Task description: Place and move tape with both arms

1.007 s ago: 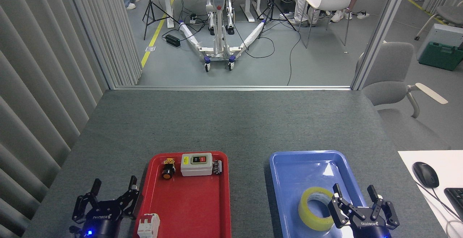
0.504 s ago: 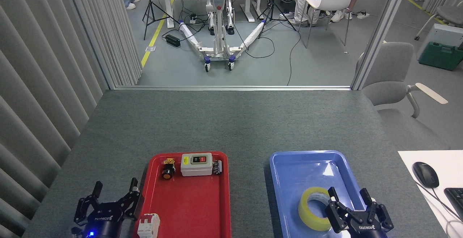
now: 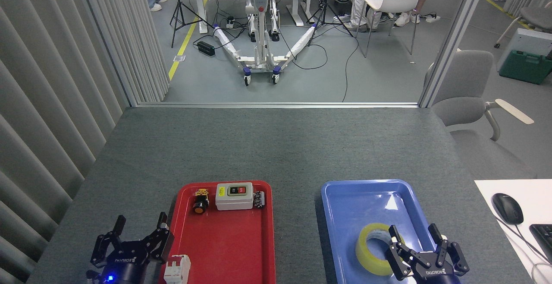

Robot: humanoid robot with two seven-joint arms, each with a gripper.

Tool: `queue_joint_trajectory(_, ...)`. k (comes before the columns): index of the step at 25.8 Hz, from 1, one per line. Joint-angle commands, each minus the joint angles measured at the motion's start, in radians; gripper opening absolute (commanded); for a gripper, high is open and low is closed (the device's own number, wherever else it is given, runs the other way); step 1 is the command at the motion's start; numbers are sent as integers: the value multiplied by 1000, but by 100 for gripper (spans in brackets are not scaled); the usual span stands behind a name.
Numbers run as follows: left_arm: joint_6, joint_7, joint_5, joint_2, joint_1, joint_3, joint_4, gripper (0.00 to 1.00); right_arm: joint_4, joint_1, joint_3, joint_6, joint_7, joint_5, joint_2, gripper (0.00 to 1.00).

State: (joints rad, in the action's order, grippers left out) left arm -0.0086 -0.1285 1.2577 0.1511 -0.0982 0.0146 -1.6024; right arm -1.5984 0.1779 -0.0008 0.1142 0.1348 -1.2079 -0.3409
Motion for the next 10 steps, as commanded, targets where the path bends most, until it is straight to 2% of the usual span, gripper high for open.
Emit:
queue_joint_trajectory(1,-65,3,0,-1,5,5,15,100,0,0,-2,-2,0,-9,2,100)
queue_joint_trajectory(6,-71,3,0,4,5,5,16,100,2,0,2,-48,-1,-47,8,100)
queue_joint_trajectory(10,-71,3,-1,8,5,2,18,100,2,-5,2,-48,0,-47,8,100)
